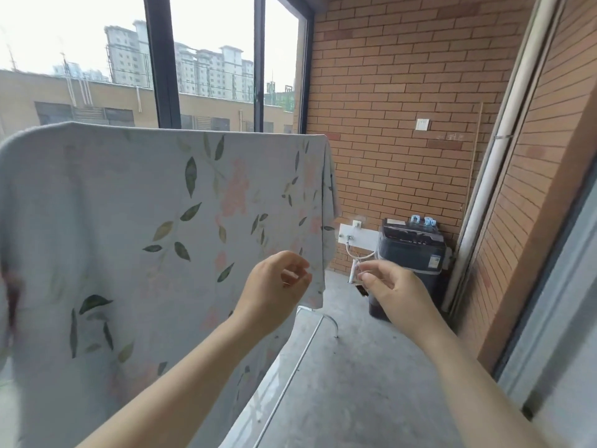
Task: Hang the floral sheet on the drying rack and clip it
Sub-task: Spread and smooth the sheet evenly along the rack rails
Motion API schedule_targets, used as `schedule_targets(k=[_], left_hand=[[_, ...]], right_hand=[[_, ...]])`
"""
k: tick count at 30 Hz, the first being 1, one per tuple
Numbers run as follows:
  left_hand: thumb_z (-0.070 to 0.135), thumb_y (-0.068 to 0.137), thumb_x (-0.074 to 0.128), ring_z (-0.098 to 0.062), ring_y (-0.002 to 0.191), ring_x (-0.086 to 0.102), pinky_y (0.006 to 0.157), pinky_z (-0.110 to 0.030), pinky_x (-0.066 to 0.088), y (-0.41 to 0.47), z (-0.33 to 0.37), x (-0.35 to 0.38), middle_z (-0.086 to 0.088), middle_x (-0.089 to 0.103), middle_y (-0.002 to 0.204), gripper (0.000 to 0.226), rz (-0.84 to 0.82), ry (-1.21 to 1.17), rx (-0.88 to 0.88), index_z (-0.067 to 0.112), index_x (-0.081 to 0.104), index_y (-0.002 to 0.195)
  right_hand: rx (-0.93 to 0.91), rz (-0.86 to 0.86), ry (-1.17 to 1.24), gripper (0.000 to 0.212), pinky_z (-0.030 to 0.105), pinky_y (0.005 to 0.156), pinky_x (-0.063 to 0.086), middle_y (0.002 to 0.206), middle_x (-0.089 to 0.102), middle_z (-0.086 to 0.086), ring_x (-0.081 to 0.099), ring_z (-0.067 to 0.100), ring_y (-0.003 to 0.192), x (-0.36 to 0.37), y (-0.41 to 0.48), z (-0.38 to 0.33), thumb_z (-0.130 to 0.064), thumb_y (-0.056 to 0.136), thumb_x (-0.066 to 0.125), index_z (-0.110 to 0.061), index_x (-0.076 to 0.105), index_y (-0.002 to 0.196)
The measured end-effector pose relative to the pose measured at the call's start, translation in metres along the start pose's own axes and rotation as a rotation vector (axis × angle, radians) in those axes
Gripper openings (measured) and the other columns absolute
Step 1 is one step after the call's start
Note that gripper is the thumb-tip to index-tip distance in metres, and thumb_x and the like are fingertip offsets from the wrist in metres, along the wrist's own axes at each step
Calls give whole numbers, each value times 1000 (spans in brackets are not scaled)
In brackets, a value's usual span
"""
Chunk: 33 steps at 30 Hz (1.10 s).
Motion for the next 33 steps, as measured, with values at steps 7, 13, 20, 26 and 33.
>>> schedule_targets(k=[7,13,20,26,33], left_hand=[[18,85,67,4,66,60,56,-6,42,69,-34,40,15,65,77,5,-52,-141,-2,23,66,84],[19,86,66,-5,75,62,61,-8,45,129,-61,91,10,67,83,4,-131,-230,-19,22,66,88],[20,85,67,-6,78,64,64,-12,48,182,-84,190,11,68,84,4,-220,-302,-133,23,68,88],[20,84,68,-8,79,66,68,-18,54,239,-68,296,8,70,85,9,-244,-372,-219,20,68,93],[21,84,68,-10,80,68,77,-33,57,313,-60,388,6,71,86,10,-224,-409,-265,21,68,94]], right_hand=[[83,80,49,21,21,88,49,105,68,-13,61,0,99,7,55,36,-28,94,54,-28,63,113],[153,128,105,17,29,90,51,100,69,-14,63,1,97,14,106,76,-26,93,56,-37,62,104],[247,146,177,17,25,89,51,101,70,-12,64,-2,94,-5,157,155,-24,93,56,-37,63,103],[304,219,215,18,27,88,52,99,71,-11,65,1,94,-65,218,237,-23,92,56,-32,64,105],[334,221,223,18,25,87,52,98,71,-13,64,-4,92,-116,288,319,-24,92,56,-31,65,106]])
Point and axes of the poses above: each hand's wrist, its own y-axis towards the middle knuckle, its own x-axis out of the palm, z = x × y, the point moved 2 cm from there along y, towards the middle knuckle
